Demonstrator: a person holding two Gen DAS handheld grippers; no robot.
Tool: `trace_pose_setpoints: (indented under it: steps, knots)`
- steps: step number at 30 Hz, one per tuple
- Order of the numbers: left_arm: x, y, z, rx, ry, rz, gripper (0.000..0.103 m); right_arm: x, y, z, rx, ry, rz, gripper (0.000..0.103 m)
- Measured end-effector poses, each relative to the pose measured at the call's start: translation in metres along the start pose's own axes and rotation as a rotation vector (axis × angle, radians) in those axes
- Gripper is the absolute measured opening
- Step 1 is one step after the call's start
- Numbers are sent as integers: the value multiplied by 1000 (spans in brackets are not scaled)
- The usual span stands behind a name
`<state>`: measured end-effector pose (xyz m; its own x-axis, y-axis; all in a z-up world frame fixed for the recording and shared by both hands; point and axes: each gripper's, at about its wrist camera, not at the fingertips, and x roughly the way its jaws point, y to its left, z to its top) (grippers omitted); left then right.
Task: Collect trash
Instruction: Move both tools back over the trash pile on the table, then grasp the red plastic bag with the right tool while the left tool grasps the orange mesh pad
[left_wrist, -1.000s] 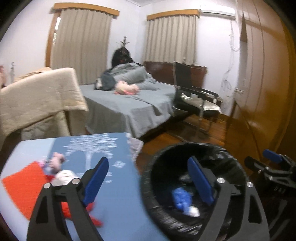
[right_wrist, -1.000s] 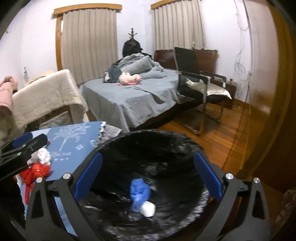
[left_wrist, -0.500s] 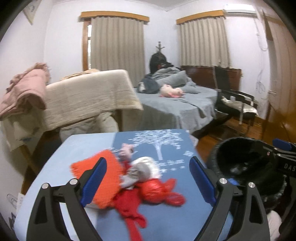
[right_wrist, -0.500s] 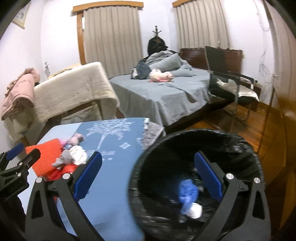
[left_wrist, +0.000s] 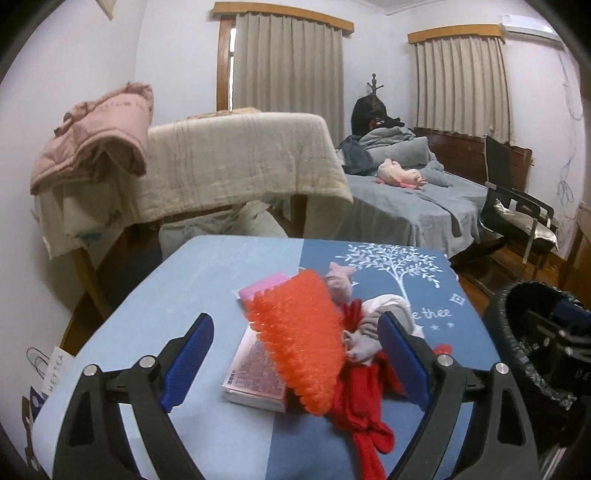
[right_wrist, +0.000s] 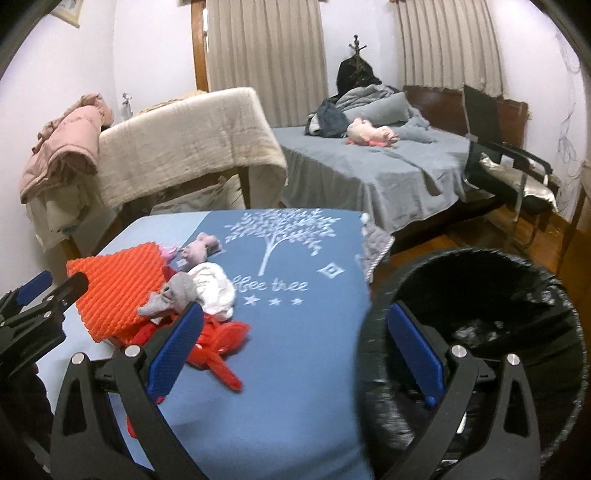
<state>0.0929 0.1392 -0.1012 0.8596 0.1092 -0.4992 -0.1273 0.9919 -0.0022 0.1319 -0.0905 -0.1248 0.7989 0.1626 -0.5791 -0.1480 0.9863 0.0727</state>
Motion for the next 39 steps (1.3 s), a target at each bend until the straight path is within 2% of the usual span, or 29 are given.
trace_pose_setpoints:
  steps: [6,13,22,28,30,33,36,39]
  knots:
    - [22,10,-6,-41,61,-40,67,25,23,-8,-28,56,37,97]
    - [35,15,-14,-53,106,-91,54,51,46,-16,-65,111,81,97]
    - [48,18,-18,-50,139,-117,32,74,62,-22,-100,158,103,94]
    - [49,16,-17,-51,142,-132,28,85,65,-25,-114,210,140,77]
    - [47,16,-16,-51,141,-140,26,86,68,-25,-121,223,174,61]
    - [43,12,-14,-49,133,-153,25,85,74,-24,-136,236,217,42]
    - [39,10,-11,-50,120,-160,24,78,77,-21,-154,229,233,32]
    - [31,9,-8,-50,102,-161,23,66,75,-16,-151,203,243,29]
